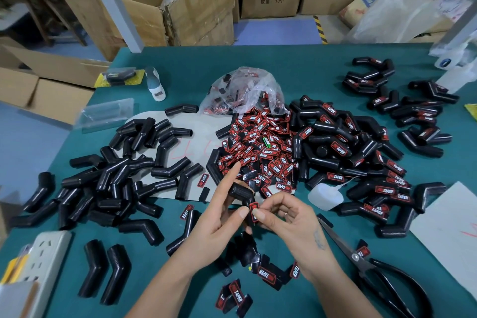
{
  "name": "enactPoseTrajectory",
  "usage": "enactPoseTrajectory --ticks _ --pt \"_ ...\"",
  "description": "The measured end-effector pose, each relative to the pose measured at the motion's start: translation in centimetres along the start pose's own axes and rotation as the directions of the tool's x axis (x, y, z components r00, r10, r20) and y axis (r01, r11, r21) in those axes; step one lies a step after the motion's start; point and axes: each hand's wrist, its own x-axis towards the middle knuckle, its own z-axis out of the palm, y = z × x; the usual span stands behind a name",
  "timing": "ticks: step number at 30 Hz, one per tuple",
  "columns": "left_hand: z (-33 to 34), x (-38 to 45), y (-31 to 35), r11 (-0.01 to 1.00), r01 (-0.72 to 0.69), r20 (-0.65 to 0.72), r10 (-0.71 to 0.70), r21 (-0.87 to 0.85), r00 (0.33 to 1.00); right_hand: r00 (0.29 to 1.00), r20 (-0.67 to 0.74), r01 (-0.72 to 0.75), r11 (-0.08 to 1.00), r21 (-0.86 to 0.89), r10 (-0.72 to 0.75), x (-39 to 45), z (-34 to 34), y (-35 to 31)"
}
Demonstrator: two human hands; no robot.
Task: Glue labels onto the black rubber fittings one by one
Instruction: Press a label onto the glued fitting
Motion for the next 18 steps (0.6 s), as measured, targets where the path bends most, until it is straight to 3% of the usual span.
enactPoseTrajectory --ticks 18 --pt "0.01 -0.04 0.18 1.0 0.011 0.009 -0.011 -0.005 1.0 1.0 0.005 0.004 1.0 -0.005 -0.004 -0.08 -0.13 -0.19"
